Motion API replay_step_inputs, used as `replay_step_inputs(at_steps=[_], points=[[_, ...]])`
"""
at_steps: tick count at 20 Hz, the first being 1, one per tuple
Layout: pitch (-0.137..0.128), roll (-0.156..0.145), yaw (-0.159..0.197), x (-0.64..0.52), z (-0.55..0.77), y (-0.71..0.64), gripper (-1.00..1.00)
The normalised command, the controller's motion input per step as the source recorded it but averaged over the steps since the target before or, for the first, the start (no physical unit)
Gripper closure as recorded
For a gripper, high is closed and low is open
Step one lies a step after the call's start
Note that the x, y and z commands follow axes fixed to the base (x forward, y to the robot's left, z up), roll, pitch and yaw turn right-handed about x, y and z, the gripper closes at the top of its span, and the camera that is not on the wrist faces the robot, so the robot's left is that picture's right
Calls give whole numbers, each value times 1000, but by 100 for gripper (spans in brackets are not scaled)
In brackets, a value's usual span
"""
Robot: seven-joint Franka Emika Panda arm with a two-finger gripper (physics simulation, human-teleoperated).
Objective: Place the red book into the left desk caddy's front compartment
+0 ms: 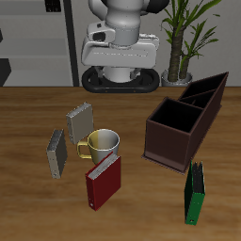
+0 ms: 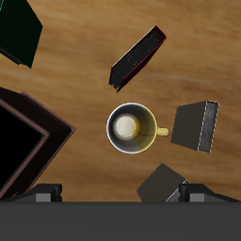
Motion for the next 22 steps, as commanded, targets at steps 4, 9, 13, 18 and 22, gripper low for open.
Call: replay_step_inputs(at_steps=[4,9,13,18,22], points=[[8,31,-33,477,137,-147,-100],[18,70,-8,482,83,-196,-100],[-45,-43,-25,462,38,-358,-100],[-50,-46,-41,377,-89,-203,-100],[-51,-46,-47,235,-45,-159,-100]])
